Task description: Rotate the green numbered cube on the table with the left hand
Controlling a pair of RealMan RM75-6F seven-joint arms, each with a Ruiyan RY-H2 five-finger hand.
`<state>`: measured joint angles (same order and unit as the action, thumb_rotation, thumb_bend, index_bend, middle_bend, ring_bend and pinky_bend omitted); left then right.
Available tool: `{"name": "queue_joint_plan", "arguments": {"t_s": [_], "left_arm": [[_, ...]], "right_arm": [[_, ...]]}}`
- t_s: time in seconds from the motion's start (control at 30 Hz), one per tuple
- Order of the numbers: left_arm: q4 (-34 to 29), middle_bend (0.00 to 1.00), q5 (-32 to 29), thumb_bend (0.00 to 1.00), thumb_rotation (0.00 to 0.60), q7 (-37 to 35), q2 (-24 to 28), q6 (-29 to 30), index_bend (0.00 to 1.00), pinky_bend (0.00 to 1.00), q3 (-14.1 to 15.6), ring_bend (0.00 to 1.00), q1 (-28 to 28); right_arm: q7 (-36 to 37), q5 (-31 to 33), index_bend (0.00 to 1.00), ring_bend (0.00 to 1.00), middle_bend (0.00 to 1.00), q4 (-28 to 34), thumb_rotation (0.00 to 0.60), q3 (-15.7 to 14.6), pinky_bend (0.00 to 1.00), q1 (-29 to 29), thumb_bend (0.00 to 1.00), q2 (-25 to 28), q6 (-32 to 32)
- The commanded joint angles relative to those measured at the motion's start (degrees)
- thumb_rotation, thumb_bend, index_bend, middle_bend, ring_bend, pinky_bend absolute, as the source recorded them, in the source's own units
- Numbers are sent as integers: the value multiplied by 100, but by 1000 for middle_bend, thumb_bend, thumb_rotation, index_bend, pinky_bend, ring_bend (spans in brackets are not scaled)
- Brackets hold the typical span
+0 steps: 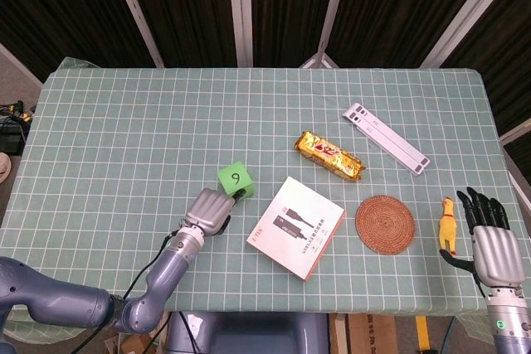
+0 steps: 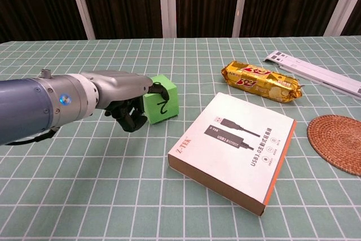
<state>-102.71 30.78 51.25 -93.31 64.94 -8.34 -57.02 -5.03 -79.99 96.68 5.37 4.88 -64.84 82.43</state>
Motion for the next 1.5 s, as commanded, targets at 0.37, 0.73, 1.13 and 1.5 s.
{"name": "queue_joint_plan", "arguments": {"t_s": [0.37,0.73,1.13,1.5], "left_arm": [[680,760,-363,711,600,83,-327,-154,144,722,-246,676,-333],[789,761,-522,709,600,16,-307,-66,151,722,-416,676,-425],[1154,760,-794,707,600,-65,-214,-206,150,722,-383,676,-406],[1201,761,-763,706,600,-27,-209,30,150,722,-278,676,-325]], "right_arm": [[-221,98,55,0,0,-4,600,8,0,55,73,-80,-98],[-298,175,55,0,0,38,600,-5,0,103,73,-98,-221],[-339,201,55,0,0,34,600,0,0,121,73,-134,-230],[-343,209,55,0,0,19,600,-2,0,134,73,-146,-240]]}}
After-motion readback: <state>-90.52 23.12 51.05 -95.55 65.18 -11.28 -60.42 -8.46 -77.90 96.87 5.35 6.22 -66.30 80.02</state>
